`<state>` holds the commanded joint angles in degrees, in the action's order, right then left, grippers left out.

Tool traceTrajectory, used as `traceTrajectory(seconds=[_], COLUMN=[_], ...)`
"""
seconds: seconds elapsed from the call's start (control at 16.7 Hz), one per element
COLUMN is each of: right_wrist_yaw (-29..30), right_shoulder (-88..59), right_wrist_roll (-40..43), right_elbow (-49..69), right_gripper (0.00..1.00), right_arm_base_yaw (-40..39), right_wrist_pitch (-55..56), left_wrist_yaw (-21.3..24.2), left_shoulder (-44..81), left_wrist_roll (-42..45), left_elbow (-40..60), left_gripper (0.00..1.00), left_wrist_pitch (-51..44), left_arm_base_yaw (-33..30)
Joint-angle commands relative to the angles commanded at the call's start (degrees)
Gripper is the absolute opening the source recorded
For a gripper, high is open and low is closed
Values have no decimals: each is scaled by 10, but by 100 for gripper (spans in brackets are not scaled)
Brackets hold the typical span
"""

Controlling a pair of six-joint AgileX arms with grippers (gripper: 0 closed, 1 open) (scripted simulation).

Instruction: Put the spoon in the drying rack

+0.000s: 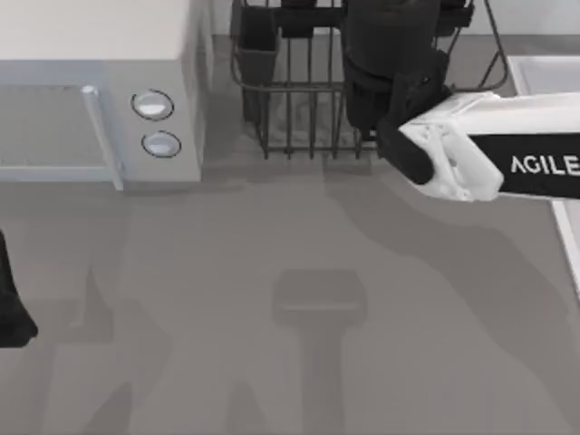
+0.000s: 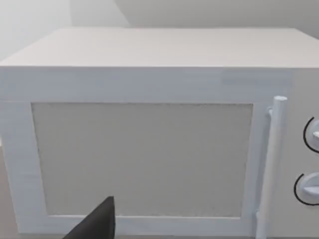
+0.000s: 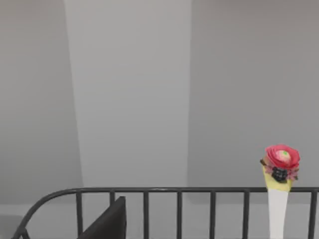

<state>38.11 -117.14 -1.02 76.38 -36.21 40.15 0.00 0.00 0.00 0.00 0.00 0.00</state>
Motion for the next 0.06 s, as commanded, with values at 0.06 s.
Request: traceTrajectory(seconds=[0.06], right_wrist_yaw=[0], right_shoulder=[0], right_wrist_roll=[0], right_elbow=[0], right_gripper=[100], right_arm_base_yaw=[0], right_wrist_pitch=[0], left_wrist_yaw=[0], left_shoulder=[0], left_wrist_roll=[0], left_elbow=[0], left_gripper=[100], left_wrist_pitch=[0], left_arm_base_yaw=[0])
